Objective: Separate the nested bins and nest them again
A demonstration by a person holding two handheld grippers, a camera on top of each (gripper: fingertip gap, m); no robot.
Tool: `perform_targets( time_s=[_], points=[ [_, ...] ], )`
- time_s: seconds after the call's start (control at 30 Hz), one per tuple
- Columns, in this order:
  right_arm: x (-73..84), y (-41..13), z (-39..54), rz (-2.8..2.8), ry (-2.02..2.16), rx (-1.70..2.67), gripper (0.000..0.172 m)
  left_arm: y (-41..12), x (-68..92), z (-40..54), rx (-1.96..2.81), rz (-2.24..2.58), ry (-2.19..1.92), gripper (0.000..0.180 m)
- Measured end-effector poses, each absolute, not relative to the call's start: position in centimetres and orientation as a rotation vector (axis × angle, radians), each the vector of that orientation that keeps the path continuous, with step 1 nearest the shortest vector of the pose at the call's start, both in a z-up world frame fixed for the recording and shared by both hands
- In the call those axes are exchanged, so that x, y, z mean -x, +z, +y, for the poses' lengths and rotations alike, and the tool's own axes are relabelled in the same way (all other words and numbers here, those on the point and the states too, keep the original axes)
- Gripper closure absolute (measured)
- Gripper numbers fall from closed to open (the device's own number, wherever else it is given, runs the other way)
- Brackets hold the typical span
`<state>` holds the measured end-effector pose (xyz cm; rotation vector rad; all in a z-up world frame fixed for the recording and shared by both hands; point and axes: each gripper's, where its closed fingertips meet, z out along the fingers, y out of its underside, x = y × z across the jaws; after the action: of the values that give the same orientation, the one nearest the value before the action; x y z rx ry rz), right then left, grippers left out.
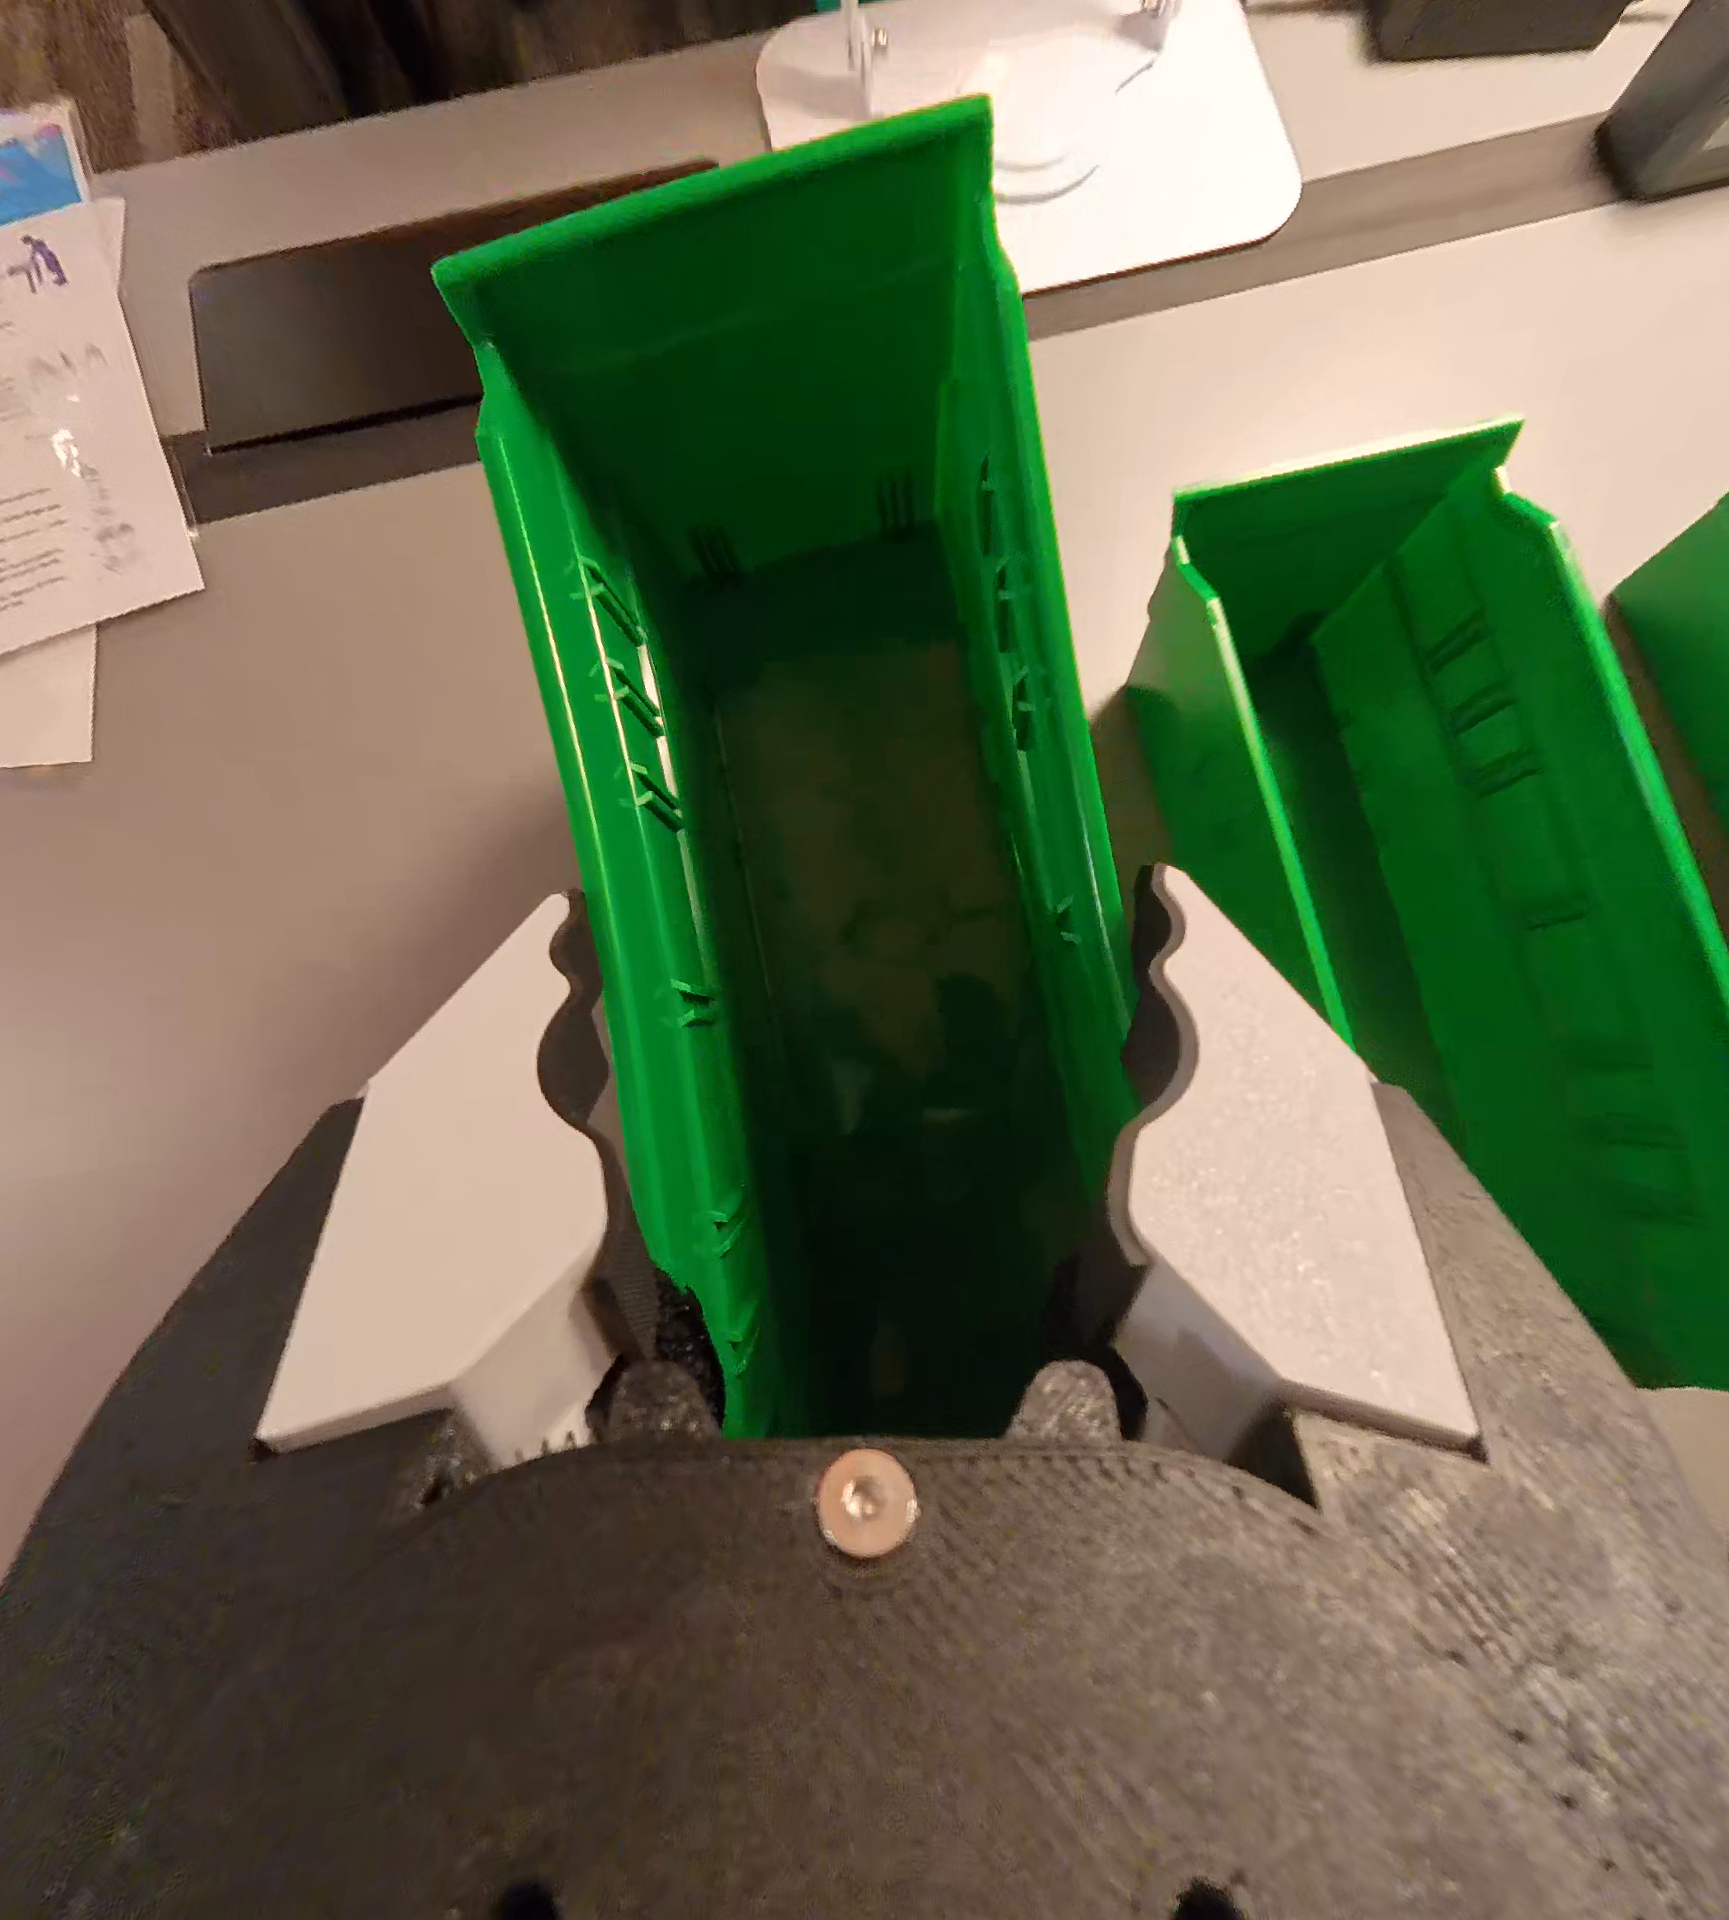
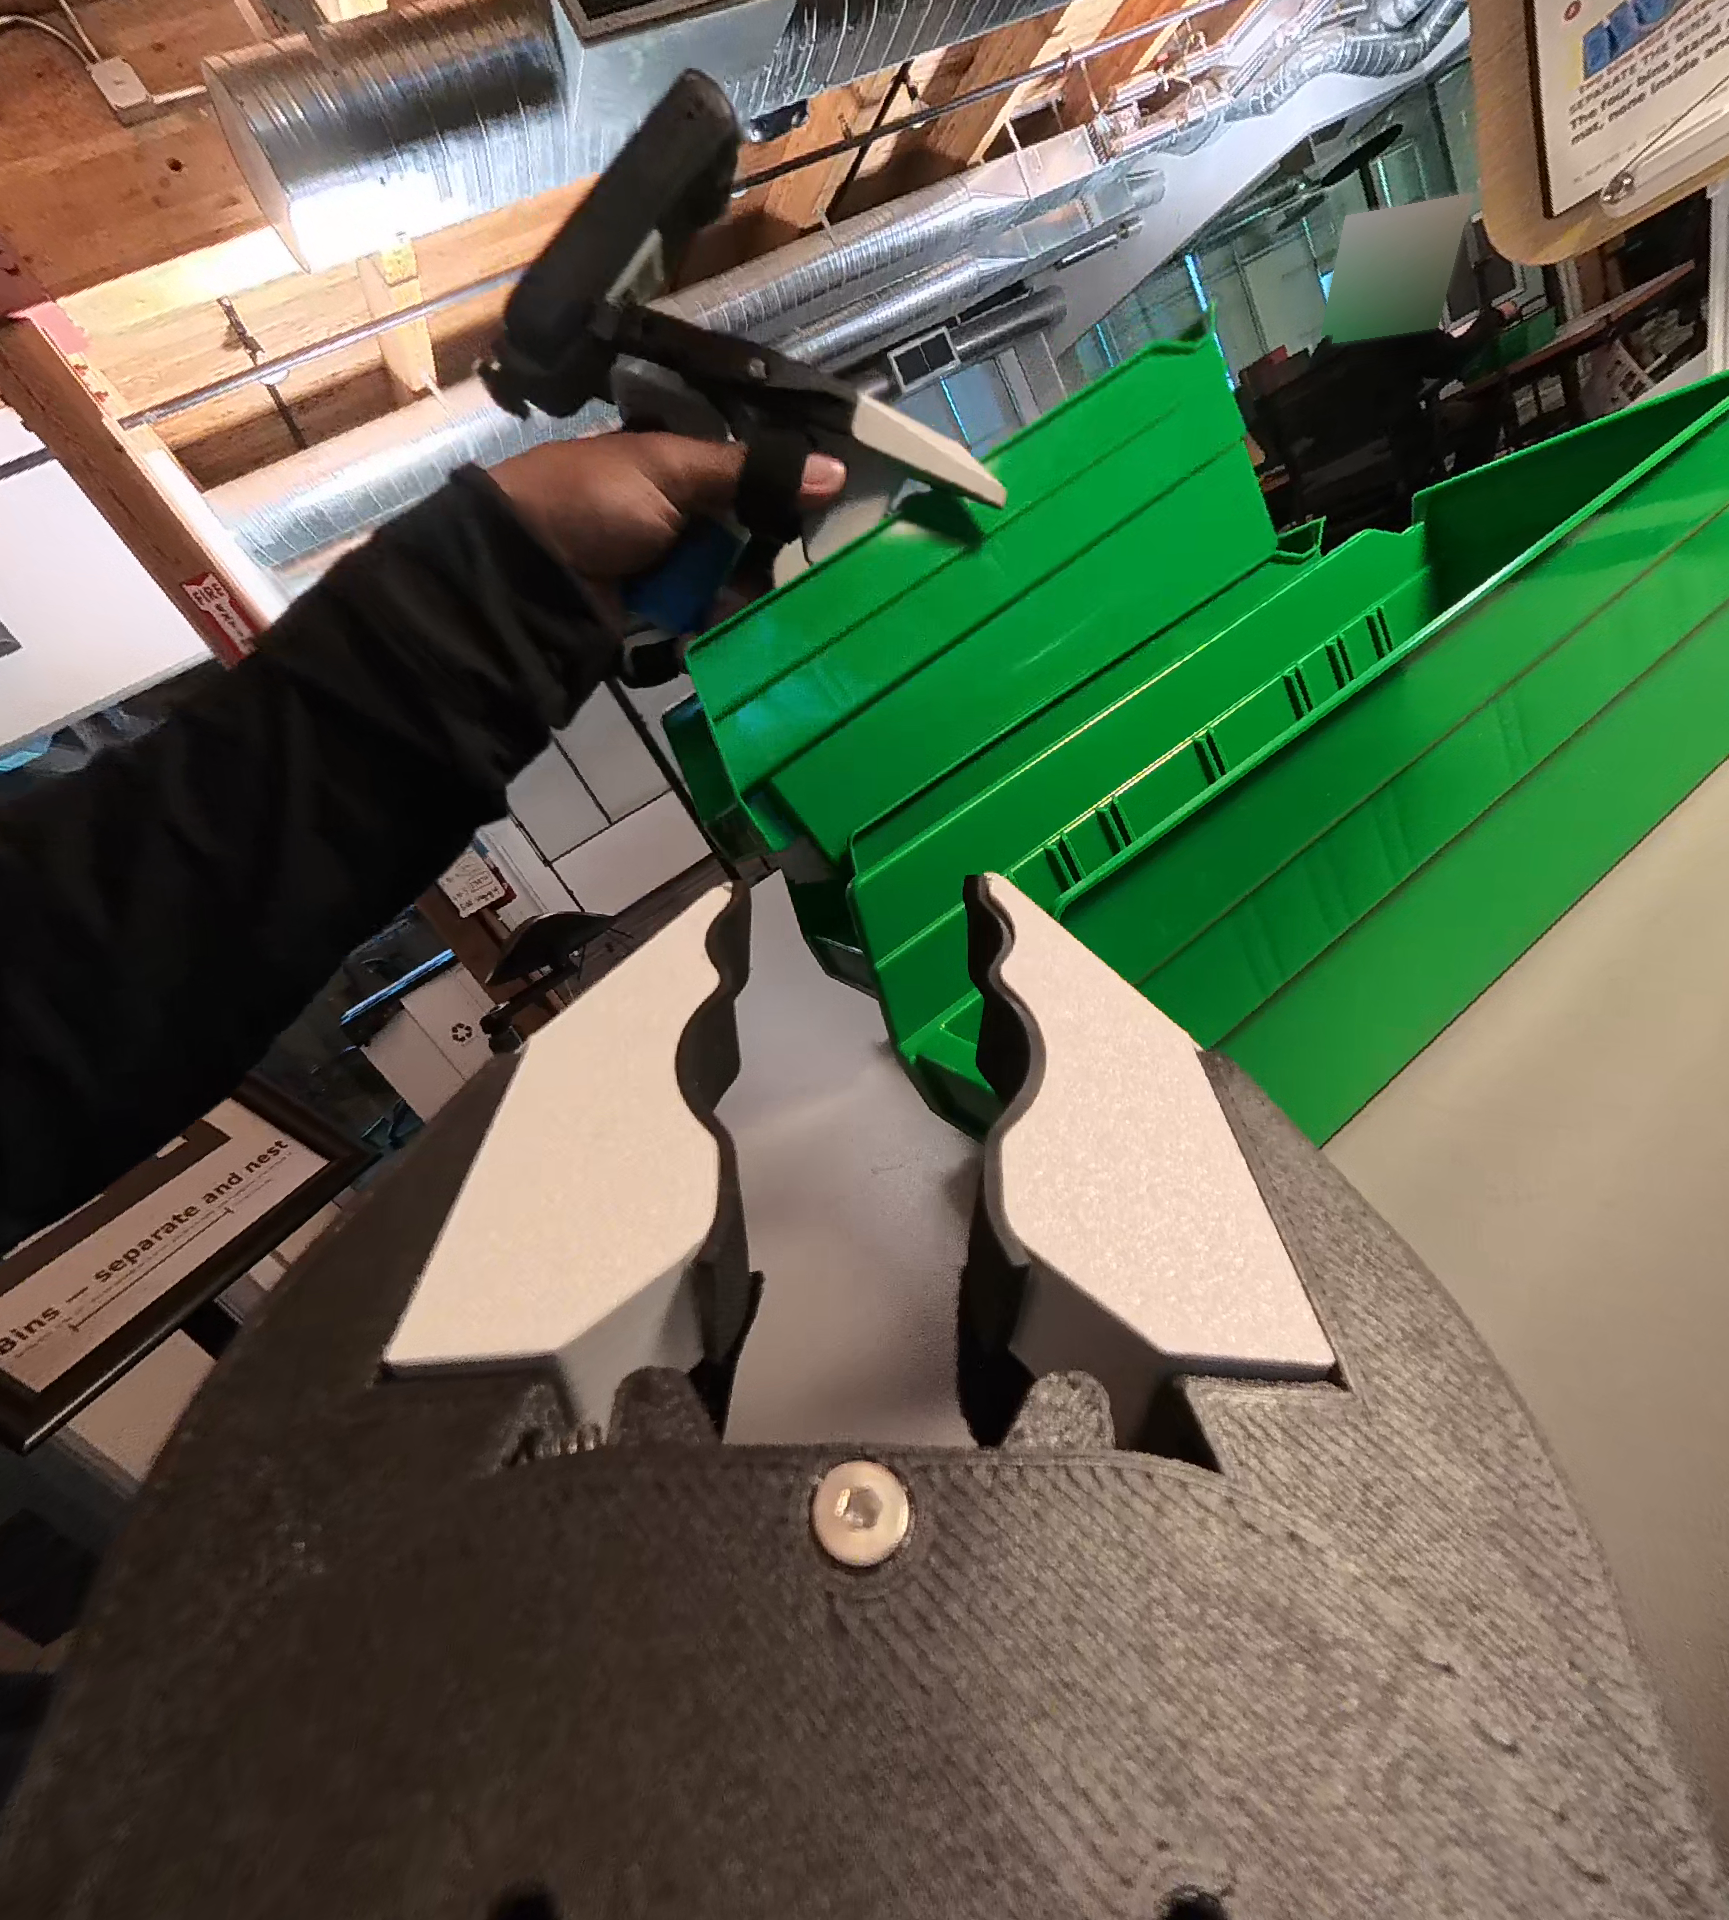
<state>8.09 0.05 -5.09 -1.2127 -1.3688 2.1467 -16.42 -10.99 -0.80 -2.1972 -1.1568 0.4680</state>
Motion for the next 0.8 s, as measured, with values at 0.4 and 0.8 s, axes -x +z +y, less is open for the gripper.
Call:
perform_targets(
  time_s=[0.4,0.8],
  points=[
    [-8.1,-5.1,0.0,-1.372,2.150,1.215,0.129,-5.0,18.3,-10.5,2.248,-1.219,0.499,0.075],
    [-8.1,-5.1,0.0,-1.373,2.152,1.215,0.129,-6.8,18.9,-9.8,2.242,-1.206,0.544,0.065]
  ],
)
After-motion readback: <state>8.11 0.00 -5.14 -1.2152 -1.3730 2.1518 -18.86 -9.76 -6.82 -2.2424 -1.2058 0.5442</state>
